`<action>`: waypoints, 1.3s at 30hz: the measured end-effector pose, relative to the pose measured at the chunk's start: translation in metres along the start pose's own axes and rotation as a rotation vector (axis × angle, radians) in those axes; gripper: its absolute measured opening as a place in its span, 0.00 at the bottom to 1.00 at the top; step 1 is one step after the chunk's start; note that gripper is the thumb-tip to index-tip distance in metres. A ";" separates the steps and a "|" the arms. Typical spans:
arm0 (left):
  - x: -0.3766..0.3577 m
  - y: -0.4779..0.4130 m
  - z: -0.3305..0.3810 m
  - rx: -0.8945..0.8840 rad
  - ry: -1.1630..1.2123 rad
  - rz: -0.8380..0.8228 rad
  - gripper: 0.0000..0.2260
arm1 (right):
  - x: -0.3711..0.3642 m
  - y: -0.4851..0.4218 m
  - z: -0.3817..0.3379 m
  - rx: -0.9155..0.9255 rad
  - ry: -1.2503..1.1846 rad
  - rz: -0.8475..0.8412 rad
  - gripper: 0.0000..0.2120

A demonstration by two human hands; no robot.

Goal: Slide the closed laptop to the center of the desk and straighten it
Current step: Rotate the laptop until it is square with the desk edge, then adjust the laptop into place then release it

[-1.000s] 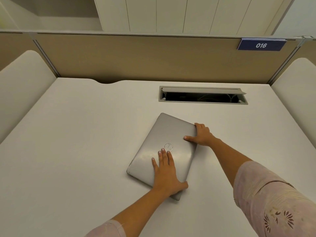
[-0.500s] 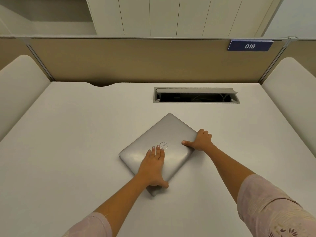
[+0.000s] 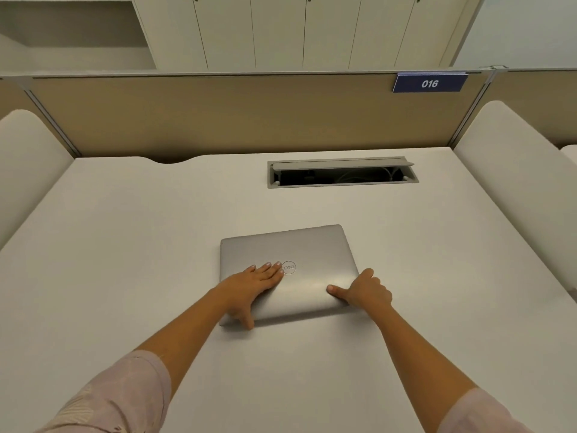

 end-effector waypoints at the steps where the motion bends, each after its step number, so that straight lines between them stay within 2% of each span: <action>1: 0.001 0.000 -0.003 -0.006 -0.028 0.002 0.61 | -0.004 0.005 0.001 0.008 0.011 -0.002 0.44; 7: -0.006 0.001 -0.007 0.016 -0.059 0.037 0.60 | -0.005 0.017 0.000 0.067 0.068 -0.003 0.38; 10: -0.013 0.007 -0.003 0.058 0.070 0.064 0.55 | -0.002 0.025 -0.006 0.132 0.202 0.108 0.38; 13: -0.024 0.017 0.003 0.096 0.231 0.134 0.48 | -0.009 0.031 -0.018 0.377 0.305 0.252 0.39; 18: -0.048 0.035 0.014 0.227 0.293 0.345 0.41 | -0.056 0.046 -0.036 0.774 0.251 0.215 0.37; 20: -0.053 0.040 0.017 0.272 0.279 0.418 0.40 | -0.072 0.049 -0.036 0.860 0.269 0.203 0.37; 27: -0.054 0.049 0.024 0.323 0.341 0.533 0.36 | -0.077 0.047 -0.033 0.877 0.269 0.270 0.31; 39: -0.064 0.041 0.016 0.317 0.301 0.476 0.35 | -0.078 0.046 -0.033 0.896 0.227 0.343 0.28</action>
Point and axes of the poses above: each hand's wrist, its own y-axis away from the middle knuckle, its own x-axis out of the back of the hand, z = x × y, the point moved 4 cm from there along -y, towards the middle knuckle, and after that the axes turned 14 degrees about x, right-handed, at the moved point
